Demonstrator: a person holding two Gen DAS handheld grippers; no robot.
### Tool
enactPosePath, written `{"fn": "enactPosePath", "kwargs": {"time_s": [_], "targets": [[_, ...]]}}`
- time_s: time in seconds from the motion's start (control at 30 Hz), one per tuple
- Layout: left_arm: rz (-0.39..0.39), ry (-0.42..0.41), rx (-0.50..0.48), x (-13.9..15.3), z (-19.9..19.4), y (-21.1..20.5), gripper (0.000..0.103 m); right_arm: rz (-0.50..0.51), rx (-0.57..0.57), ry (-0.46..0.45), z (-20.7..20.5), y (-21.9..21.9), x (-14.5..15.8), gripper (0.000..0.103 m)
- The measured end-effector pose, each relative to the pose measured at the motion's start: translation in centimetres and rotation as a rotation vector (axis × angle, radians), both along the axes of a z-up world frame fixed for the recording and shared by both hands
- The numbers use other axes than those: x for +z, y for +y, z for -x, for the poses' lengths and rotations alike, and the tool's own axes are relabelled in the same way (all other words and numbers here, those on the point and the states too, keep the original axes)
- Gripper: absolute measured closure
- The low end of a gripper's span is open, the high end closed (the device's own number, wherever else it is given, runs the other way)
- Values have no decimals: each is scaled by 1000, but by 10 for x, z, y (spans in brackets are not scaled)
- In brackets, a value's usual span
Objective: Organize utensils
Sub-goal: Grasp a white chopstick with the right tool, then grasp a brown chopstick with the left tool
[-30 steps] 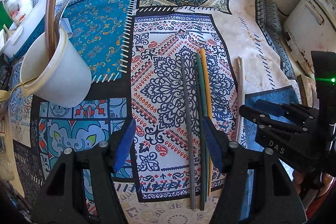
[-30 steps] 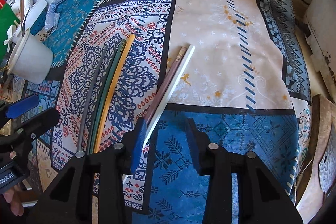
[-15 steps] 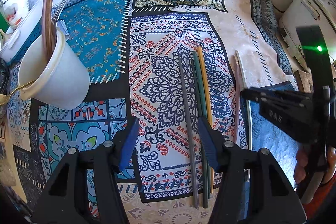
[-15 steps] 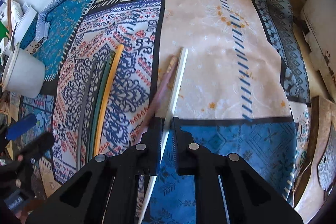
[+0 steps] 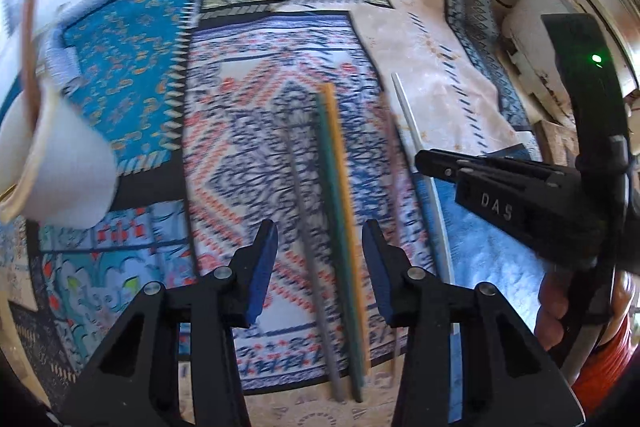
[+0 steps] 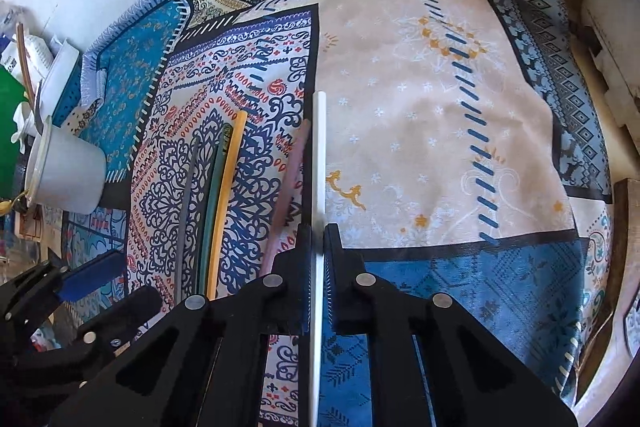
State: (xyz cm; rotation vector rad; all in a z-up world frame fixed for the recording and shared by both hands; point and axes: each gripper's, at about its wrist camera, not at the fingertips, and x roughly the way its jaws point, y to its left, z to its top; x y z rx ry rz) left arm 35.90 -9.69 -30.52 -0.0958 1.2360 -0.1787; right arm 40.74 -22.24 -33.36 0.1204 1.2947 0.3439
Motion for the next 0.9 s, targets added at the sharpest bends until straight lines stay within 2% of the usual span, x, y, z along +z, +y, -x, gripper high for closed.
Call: {"fn": "enactPosePath", "kwargs": {"time_s": [0.07, 0.2, 0.37, 0.6, 0.73, 0.8, 0.87, 0.9], "targets": [[10, 6, -26, -3, -7, -10, 61, -8, -10, -9, 4, -9, 6, 97], [7, 41, -72, -16, -27, -32, 70, -22, -39, -19, 4, -26, 12, 97], [-9, 57, -98, -27, -49, -49, 72, -49, -67, -29, 9, -50, 20, 97], [-57, 53, -91, -32, -75, -62, 73, -73, -73, -44, 6, -65, 27, 97], [-121, 21, -115, -33, -81, -80, 74, -82, -74, -62, 5, -70, 33, 97], [-167, -7, -134, -34, -79, -87, 80, -89, -78, -69, 4, -72, 36, 97], [-168, -17, -139, -34, -81, -92, 84, -94, -85, -75, 5, -74, 39, 97], [-167, -19, -133, -35, -82, -94, 93, -97, -89, -78, 6, -75, 40, 97]]}}
